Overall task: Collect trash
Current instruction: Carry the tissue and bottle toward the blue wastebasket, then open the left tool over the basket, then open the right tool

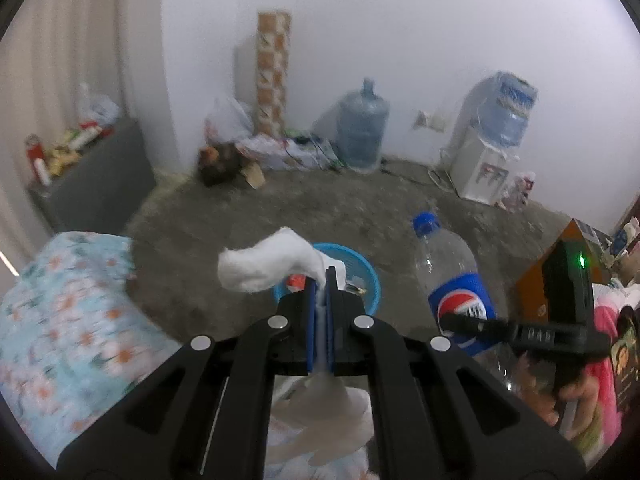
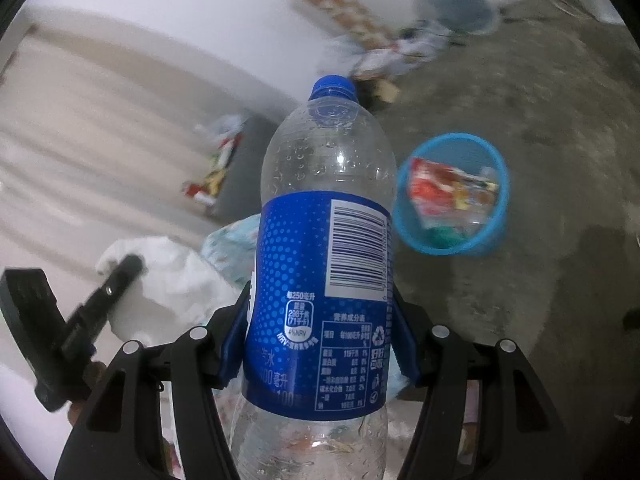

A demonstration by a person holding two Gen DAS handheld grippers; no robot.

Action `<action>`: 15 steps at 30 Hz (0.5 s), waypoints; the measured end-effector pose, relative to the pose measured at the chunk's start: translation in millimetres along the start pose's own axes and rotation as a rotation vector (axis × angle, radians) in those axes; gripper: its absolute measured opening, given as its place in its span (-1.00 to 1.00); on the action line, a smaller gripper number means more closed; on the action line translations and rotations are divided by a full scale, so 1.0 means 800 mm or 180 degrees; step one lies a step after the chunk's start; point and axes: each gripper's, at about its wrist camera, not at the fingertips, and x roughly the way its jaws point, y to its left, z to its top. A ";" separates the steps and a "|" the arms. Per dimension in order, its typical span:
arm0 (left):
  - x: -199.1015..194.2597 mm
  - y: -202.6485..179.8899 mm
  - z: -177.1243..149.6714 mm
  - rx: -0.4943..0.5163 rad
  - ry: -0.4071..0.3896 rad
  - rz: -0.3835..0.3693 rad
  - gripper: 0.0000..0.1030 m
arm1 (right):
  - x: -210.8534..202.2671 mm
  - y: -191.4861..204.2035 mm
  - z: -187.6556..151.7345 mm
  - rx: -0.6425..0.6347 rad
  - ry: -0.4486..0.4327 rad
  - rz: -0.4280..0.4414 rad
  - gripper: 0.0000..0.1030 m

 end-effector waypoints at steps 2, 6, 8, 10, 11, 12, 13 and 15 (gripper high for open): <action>0.047 -0.003 0.014 -0.0034 0.0186 -0.0058 -0.95 | 0.006 -0.030 0.006 0.0171 -0.0041 -0.0084 0.16; 0.148 0.003 0.027 -0.0216 0.0618 -0.0139 -0.95 | 0.021 -0.081 0.017 0.0445 -0.0074 -0.0234 0.16; 0.195 0.008 0.027 -0.0236 0.0794 -0.0123 -0.95 | 0.032 -0.096 0.021 0.0545 -0.0063 -0.0276 0.16; 0.238 0.010 0.030 -0.0292 0.0926 -0.0139 -0.94 | 0.046 -0.110 0.027 0.0626 -0.0050 -0.0299 0.16; 0.262 0.012 0.031 -0.0335 0.1018 -0.0144 -0.94 | 0.060 -0.118 0.032 0.0681 -0.0049 -0.0317 0.16; 0.283 0.015 0.032 -0.0380 0.1085 -0.0146 -0.94 | 0.067 -0.123 0.036 0.0712 -0.0043 -0.0332 0.16; 0.301 0.015 0.034 -0.0408 0.1123 -0.0158 -0.94 | 0.079 -0.129 0.041 0.0743 -0.0022 -0.0354 0.16; 0.337 0.012 0.041 -0.0393 0.1188 -0.0152 -0.93 | 0.106 -0.137 0.053 0.0776 0.0025 -0.0373 0.16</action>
